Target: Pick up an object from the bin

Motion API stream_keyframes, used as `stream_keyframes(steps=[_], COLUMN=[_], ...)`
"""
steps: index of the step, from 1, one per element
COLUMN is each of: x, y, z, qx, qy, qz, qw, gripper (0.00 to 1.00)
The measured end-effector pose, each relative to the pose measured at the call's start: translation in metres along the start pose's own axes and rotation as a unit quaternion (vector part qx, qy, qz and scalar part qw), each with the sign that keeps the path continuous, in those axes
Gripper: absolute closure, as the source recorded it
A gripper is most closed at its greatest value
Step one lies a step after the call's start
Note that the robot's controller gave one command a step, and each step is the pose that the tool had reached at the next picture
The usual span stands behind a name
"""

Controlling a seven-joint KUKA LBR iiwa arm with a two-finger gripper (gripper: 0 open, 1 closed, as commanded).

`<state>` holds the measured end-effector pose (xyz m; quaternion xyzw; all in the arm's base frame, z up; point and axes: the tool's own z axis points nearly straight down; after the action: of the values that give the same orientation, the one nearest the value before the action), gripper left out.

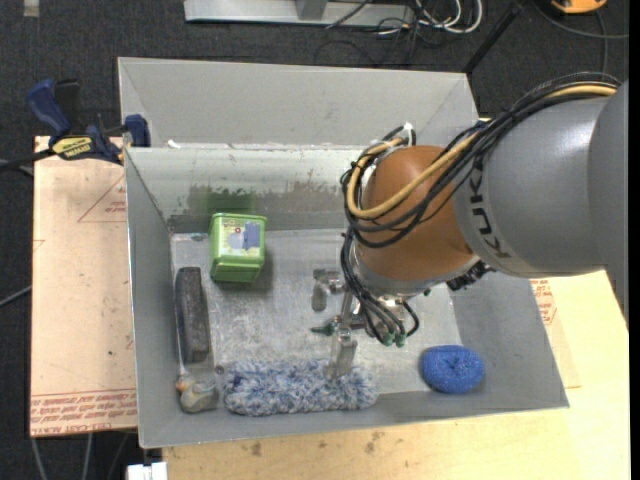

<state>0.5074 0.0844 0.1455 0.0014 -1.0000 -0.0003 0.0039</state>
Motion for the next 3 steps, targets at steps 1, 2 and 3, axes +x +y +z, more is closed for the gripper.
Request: stream_keyframes(steps=[1,2,3], x=[-0.002,0.008,0.0], y=[0.0,0.01,0.032], z=[-0.004,0.03,0.073], qx=[0.0,0.0,-0.001], qy=[-0.0037,-0.0074,-0.0061], qz=[0.001,-0.029,-0.028], qw=[1.0,0.9996,0.9996], gripper=[0.0,0.0,1.0])
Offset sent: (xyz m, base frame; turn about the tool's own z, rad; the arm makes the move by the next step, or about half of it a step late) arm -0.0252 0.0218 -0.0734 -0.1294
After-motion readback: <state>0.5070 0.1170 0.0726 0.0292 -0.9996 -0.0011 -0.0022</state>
